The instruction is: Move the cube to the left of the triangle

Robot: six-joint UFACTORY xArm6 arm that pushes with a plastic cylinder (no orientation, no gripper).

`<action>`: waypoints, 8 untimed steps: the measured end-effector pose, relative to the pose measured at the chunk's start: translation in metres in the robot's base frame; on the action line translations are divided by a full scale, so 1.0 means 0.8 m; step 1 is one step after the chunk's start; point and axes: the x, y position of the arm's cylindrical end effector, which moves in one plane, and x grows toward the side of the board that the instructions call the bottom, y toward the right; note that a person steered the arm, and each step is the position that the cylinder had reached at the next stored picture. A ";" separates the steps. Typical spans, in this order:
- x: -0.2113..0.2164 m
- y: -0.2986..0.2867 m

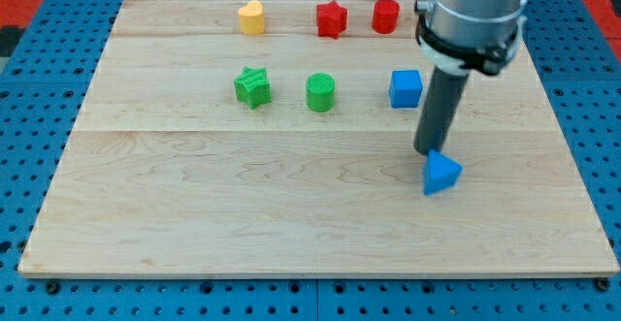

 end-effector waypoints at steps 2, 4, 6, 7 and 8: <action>0.039 0.026; -0.059 0.048; -0.171 0.049; -0.163 -0.020; -0.159 -0.069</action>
